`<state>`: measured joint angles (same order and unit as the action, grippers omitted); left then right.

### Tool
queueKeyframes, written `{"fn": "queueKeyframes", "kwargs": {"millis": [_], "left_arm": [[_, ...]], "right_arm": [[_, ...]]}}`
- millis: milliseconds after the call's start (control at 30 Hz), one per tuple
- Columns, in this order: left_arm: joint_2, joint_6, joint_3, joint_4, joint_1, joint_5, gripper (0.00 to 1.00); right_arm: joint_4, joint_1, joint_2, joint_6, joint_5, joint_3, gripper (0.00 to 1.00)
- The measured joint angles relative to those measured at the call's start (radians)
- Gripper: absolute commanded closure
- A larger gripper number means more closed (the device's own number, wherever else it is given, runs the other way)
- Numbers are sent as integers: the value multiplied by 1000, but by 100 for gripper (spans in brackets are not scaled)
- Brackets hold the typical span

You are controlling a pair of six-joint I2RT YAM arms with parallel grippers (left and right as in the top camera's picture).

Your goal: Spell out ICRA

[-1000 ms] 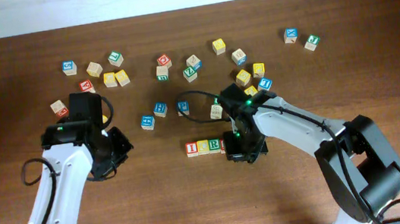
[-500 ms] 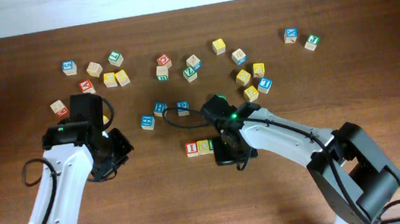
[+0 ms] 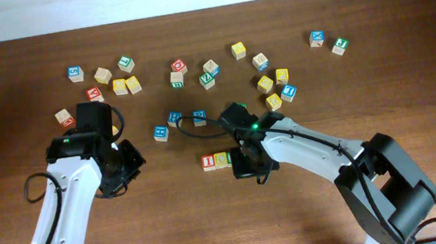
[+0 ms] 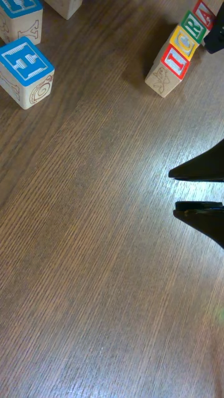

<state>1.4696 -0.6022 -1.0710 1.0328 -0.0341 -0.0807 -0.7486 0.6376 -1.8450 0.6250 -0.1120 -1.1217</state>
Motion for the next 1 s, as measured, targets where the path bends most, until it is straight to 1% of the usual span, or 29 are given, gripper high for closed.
{"fn": "queueKeyframes", "kwargs": {"millis": [1000], "left_arm": [[0, 0, 0, 0, 0, 0, 95]], "right_arm": [[35, 0, 0, 7, 23, 0, 96]]}}
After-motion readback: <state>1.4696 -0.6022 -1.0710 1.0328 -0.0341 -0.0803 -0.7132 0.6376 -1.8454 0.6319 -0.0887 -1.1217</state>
